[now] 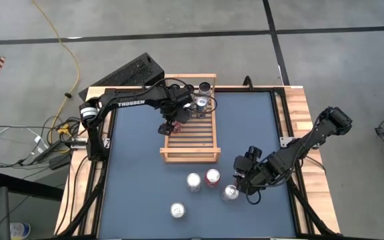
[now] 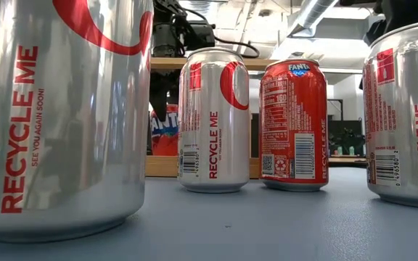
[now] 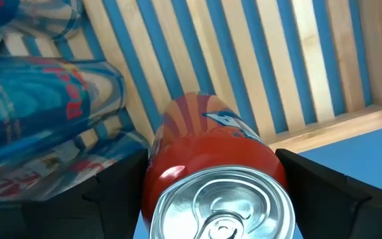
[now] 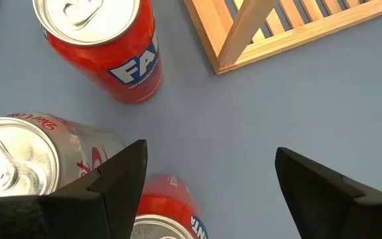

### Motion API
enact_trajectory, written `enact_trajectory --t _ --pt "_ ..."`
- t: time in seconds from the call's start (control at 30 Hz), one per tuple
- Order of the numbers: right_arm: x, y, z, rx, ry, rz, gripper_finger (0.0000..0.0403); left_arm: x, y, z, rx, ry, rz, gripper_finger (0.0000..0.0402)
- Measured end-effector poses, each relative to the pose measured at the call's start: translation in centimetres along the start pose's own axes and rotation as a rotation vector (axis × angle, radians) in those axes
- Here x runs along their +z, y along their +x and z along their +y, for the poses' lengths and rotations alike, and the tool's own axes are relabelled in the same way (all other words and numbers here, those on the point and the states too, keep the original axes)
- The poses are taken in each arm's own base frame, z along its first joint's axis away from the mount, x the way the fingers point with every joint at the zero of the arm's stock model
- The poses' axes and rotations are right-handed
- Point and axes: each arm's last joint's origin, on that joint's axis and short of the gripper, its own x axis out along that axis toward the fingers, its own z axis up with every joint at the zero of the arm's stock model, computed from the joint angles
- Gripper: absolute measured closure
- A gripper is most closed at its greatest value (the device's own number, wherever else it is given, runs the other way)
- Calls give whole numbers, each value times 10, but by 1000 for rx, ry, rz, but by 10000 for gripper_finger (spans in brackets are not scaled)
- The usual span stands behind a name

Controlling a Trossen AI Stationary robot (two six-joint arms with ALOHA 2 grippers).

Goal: Place canned beverage on shelf
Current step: Put the left orange soda can on the shelf

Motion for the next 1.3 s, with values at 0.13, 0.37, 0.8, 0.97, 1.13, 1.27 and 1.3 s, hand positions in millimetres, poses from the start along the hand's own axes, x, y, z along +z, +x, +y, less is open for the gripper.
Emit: enact_trajectory --t 0.13,0.37,0.8,0.97,1.13,1.27,1.3 --pt "1 1 -1 -3 4 0 85 -1 0 -1 -4 -8 15 106" --pt "1 1 -1 -3 3 0 85 4 0 -5 70 -51 51 101" --pt "1 1 -1 -3 1 0 85 11 0 -17 69 -83 78 69" --pt "1 1 -1 -3 1 1 85 13 -4 -18 86 -84 83 68" --pt "1 1 -1 -3 1 1 85 18 -18 -15 101 -89 72 68" --pt "1 1 -1 -2 2 1 85 21 -32 -12 113 -93 61 68" --pt "1 1 -1 -2 2 1 85 22 -35 -12 113 -92 61 68"
